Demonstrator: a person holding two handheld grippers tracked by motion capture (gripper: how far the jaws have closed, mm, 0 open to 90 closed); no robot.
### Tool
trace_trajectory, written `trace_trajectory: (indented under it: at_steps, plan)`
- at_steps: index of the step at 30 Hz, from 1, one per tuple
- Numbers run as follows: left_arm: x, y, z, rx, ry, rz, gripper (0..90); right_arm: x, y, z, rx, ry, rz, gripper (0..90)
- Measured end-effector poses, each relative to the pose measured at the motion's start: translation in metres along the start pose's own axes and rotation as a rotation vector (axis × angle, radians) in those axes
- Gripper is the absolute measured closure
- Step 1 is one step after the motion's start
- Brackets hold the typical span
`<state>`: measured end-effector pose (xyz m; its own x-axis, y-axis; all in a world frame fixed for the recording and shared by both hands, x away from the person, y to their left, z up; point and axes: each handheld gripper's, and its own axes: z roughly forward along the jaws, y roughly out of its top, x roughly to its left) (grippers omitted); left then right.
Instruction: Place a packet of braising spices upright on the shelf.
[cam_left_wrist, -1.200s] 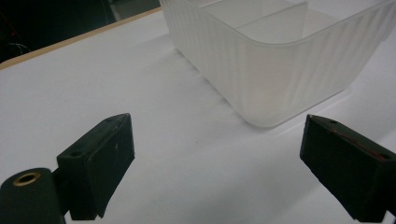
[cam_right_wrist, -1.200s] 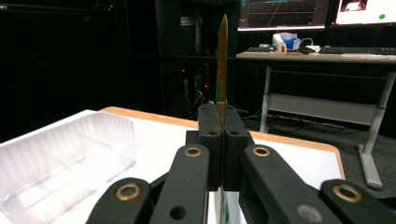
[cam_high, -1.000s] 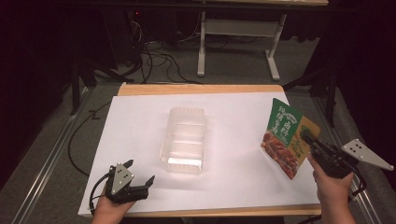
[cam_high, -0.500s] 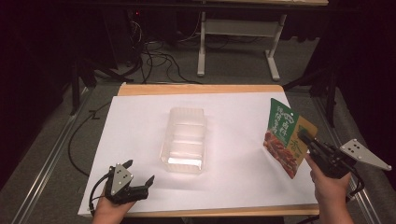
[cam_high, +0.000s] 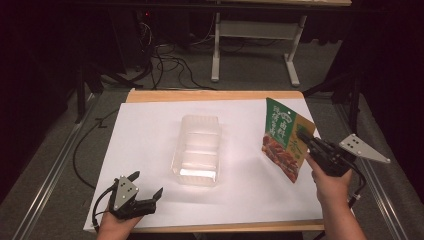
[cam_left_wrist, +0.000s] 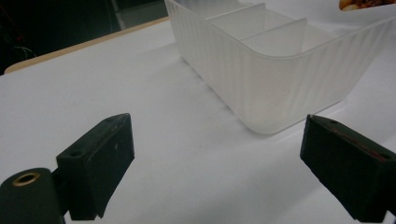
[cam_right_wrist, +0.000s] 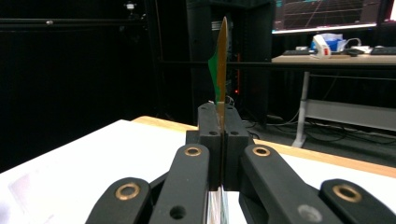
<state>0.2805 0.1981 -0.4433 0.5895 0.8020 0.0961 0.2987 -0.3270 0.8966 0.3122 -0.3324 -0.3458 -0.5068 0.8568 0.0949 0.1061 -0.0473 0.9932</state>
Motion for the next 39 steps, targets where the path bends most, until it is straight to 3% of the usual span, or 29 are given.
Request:
trace_trajectory:
  at_steps: [13,39]
  plan:
    - [0.001,0.000,-0.001,-0.007,-0.004,-0.005,10.1,0.021,0.011,0.044,-0.017,0.078,0.008,90.0]
    - [0.001,0.000,-0.002,-0.019,-0.007,-0.009,10.1,0.065,0.029,0.095,-0.041,0.212,-0.012,90.0]
